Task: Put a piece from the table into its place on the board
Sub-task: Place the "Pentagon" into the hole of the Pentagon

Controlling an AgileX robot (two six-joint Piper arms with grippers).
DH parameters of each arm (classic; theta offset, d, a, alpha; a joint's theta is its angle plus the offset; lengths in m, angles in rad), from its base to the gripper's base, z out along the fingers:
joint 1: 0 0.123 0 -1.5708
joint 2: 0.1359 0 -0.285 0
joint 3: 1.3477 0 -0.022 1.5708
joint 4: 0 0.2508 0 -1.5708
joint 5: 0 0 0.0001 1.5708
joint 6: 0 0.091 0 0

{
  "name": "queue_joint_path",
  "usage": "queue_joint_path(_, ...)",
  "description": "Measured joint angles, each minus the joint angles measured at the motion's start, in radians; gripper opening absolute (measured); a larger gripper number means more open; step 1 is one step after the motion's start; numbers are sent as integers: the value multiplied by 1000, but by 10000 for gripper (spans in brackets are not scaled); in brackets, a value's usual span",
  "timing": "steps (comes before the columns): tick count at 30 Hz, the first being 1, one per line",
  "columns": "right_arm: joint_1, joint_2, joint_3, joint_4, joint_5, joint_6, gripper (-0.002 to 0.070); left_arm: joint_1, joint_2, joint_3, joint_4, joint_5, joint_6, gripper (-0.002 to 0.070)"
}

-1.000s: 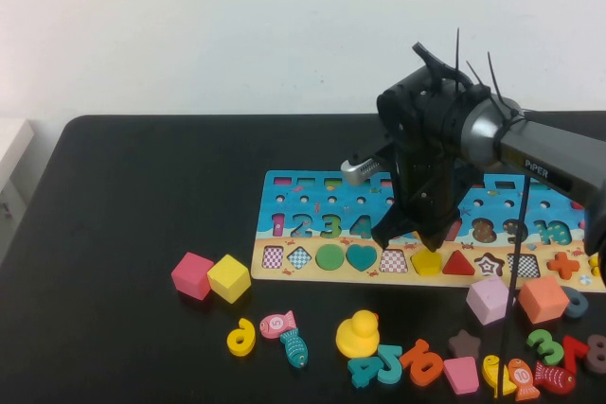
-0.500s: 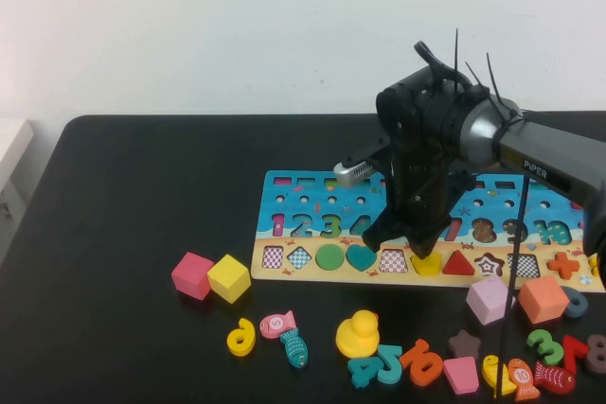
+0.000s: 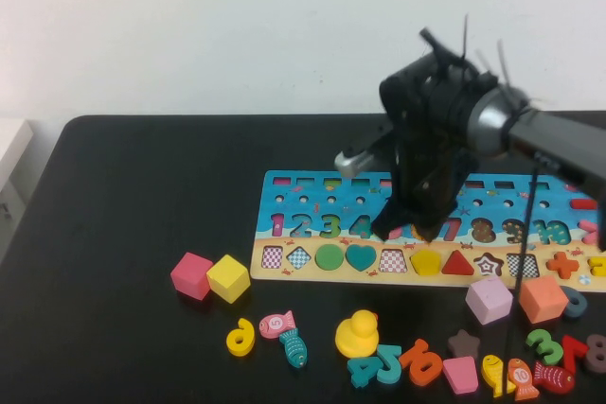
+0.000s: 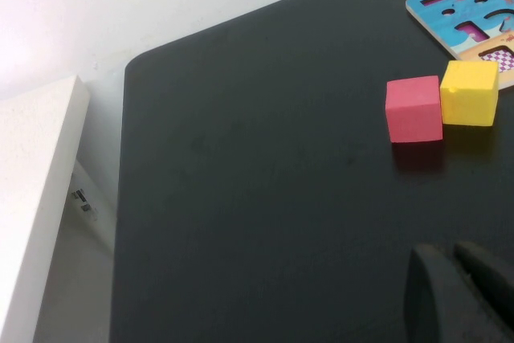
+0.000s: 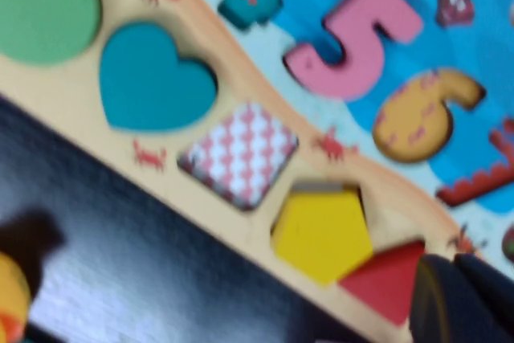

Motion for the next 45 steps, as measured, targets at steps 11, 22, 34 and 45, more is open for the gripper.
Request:
queue_joint_path(11,-8,-24,116,24,4,-47,19,0,0,0,0,0,0,-3)
queue_joint_path(22,-8,13,123,25,2,-74,19,0,0,0,0,0,0,-3)
queue_joint_path(34,-8,27,124,58,-3,-83,19,0,0,0,0,0,0,-2)
queue_joint_path(45,-8,29,124,58,-17,-125,19,0,0,0,0,0,0,-3)
